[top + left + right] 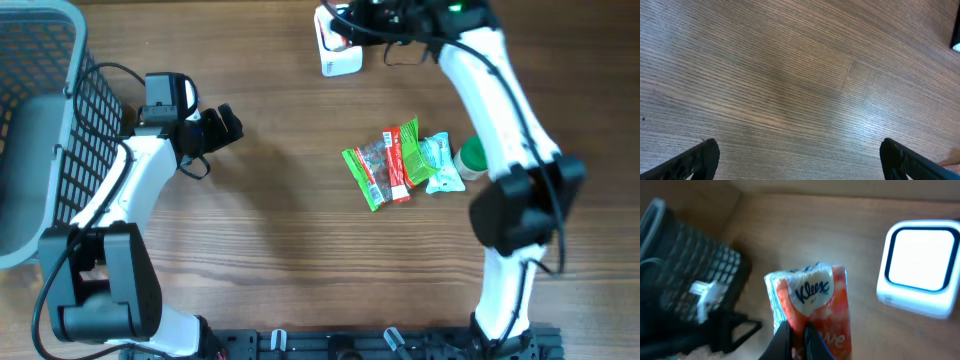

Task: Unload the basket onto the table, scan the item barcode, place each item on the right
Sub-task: 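Carry the tissue pack up to the white scanner with the right gripper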

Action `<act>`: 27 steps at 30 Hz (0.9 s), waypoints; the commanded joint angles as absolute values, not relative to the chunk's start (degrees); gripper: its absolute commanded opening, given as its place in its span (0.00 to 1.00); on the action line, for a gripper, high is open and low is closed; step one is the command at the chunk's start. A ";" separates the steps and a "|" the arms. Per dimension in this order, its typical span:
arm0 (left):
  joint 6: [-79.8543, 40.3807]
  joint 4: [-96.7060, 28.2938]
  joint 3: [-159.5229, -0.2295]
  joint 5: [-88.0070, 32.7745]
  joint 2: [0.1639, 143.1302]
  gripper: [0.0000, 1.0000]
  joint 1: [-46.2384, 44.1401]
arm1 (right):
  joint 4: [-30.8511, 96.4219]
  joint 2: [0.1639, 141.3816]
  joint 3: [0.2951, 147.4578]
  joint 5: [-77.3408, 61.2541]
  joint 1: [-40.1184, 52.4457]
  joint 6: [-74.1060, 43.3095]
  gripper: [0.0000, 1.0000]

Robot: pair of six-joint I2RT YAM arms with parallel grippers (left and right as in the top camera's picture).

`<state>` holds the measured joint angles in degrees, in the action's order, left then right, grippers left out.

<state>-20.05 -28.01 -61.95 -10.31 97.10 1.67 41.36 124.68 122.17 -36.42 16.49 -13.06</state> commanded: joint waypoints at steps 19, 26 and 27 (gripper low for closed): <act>-19.97 -27.86 -62.63 -9.50 96.44 1.00 2.33 | 10.74 146.39 122.15 -44.18 12.03 -42.02 0.05; -19.94 -27.86 -62.63 -9.50 96.44 1.00 2.33 | 10.37 144.29 122.15 -45.56 11.92 -40.97 0.04; -19.94 -27.86 -62.63 -9.52 96.44 1.00 2.33 | 11.03 142.74 122.15 -45.08 11.92 -39.97 0.04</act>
